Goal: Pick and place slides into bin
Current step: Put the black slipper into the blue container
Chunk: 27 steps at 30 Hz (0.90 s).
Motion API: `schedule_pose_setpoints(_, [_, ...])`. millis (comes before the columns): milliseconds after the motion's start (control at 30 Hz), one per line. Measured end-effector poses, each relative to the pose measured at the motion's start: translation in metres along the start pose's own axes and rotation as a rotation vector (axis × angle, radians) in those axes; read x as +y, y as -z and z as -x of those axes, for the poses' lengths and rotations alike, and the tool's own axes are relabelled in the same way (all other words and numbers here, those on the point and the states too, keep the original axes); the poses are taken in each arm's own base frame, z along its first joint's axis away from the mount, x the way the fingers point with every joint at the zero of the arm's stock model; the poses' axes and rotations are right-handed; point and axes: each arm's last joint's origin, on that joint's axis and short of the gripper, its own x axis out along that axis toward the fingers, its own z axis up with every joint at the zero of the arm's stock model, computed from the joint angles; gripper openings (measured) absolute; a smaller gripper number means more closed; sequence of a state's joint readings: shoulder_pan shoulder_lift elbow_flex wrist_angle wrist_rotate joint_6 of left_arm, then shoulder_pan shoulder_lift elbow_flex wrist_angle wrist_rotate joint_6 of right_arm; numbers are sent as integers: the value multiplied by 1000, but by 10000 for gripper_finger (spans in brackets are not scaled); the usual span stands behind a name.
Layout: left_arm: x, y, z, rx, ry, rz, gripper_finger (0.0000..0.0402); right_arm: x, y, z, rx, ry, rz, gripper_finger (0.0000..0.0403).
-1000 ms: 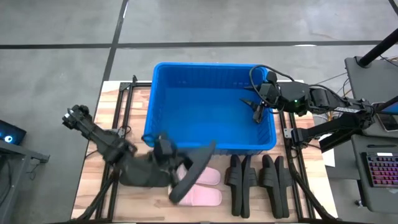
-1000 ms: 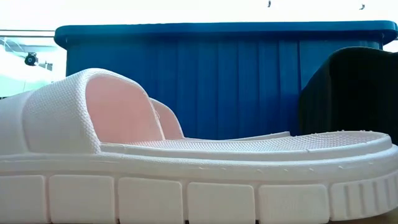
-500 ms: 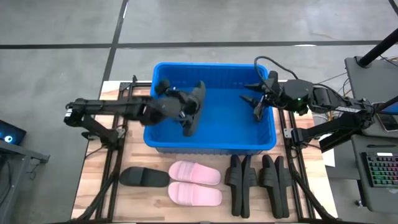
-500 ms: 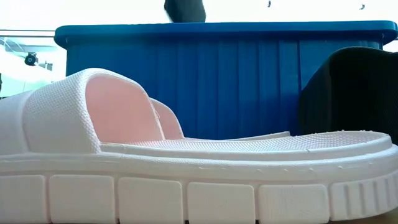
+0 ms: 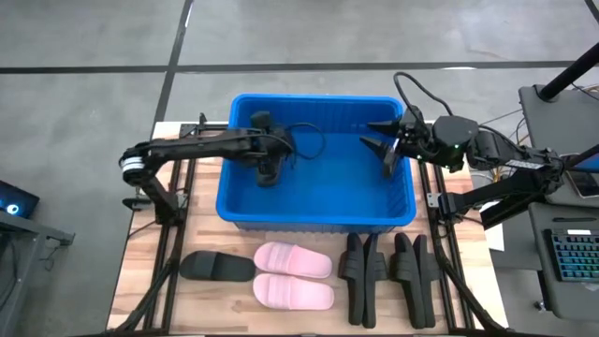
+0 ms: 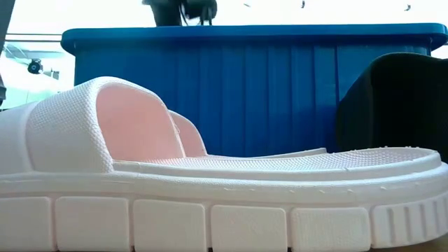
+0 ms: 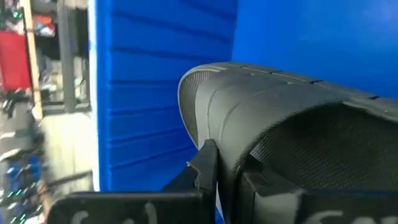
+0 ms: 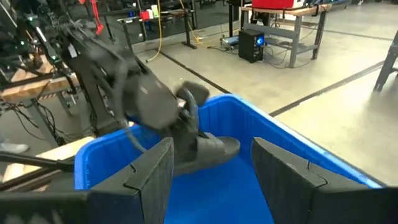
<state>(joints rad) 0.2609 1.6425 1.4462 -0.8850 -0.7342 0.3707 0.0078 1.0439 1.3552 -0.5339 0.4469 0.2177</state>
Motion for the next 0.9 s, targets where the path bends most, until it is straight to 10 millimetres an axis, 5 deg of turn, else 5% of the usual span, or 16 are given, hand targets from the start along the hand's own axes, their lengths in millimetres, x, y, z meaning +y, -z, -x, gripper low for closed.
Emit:
schedule_pose_setpoints(300, [-28, 14, -56, 80, -55, -53, 1, 0, 0, 0, 0, 0, -19, 206])
schedule_pose_setpoints(900, [-46, 44, -101, 160, -134, -145, 1, 0, 0, 0, 1, 1, -18, 206])
